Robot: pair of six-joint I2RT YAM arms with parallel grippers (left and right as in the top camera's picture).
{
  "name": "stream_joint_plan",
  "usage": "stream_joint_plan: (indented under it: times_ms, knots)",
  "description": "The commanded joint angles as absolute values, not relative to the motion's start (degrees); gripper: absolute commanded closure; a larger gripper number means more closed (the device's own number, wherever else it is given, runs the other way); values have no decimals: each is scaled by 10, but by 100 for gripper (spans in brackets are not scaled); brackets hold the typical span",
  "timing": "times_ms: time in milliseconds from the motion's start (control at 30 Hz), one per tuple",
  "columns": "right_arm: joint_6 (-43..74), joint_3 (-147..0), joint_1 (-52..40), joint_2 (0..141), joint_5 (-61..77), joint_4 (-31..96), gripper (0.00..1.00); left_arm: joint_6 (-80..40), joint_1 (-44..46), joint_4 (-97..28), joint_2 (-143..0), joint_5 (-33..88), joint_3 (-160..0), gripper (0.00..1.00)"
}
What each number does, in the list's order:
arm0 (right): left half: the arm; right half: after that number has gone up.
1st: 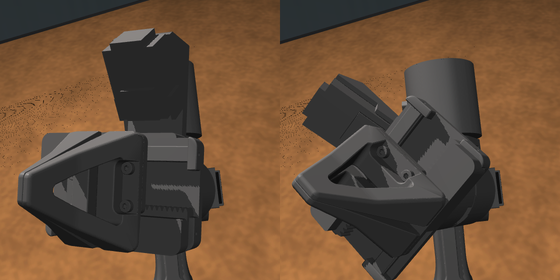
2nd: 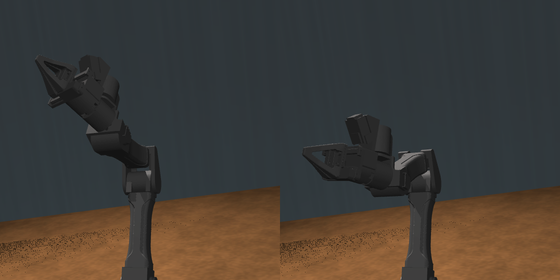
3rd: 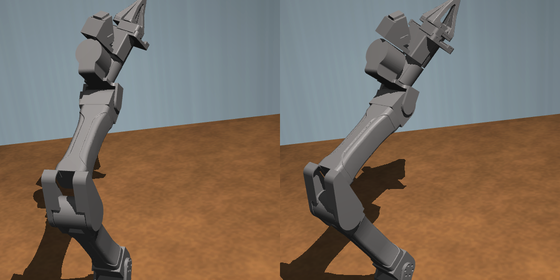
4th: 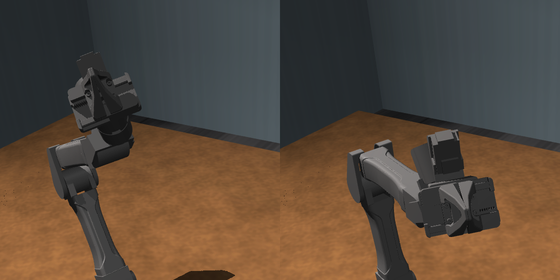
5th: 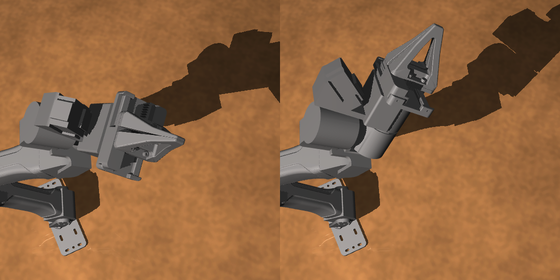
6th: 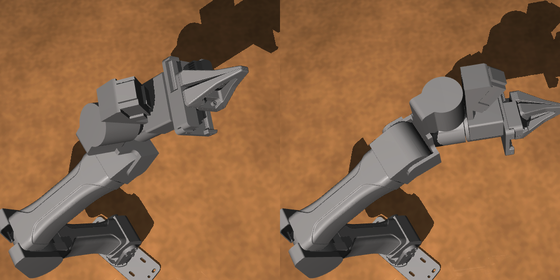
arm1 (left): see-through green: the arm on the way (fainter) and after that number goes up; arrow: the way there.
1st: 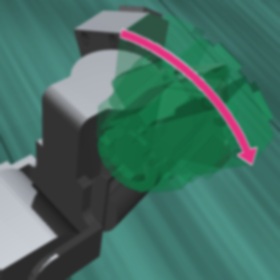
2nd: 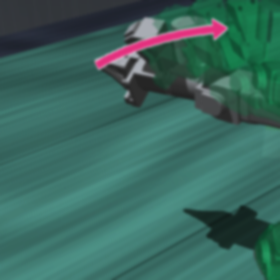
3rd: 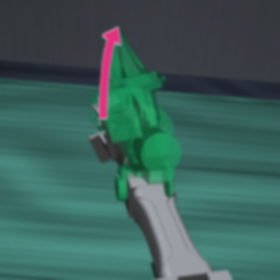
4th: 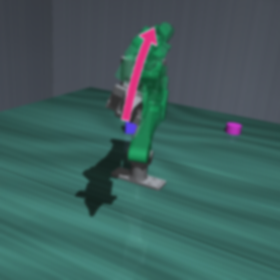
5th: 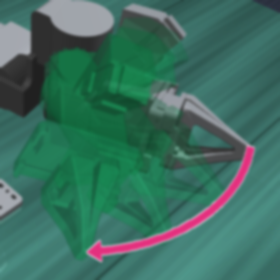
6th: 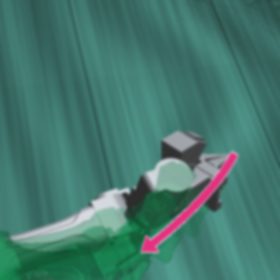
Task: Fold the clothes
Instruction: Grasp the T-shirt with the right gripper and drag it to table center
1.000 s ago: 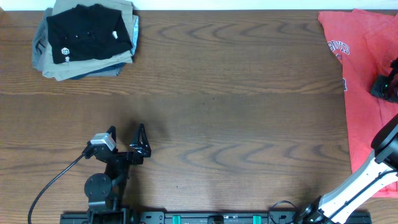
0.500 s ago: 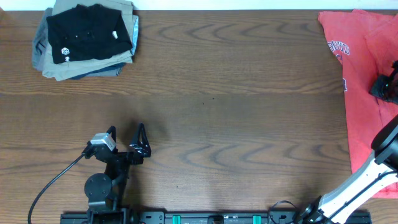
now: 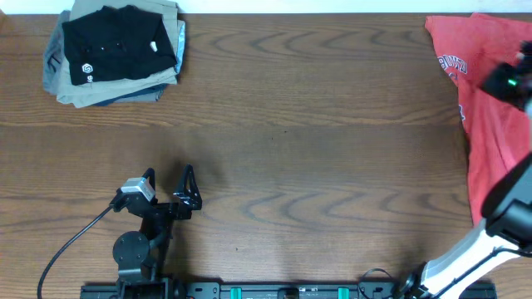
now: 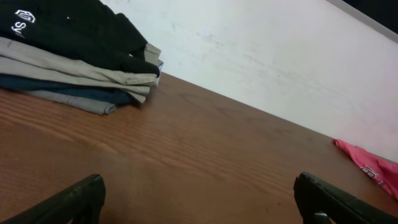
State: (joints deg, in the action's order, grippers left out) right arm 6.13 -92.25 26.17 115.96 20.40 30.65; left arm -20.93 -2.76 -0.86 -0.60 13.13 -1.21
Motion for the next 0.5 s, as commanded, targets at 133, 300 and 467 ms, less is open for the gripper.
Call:
stream_joint_plan:
  times_ms: [133,300,467]
  knots:
    - [107,-930,62,1150,264,315,99,-202,-24,-27,-3,135,-2,2]
    - [107,-930,-105,1151,264,316,99,-202,-24,-27,-3,135,-2,2]
    - [107,-930,-269,1151,291,324,99,-202,-24,-27,-3,135,-2,2]
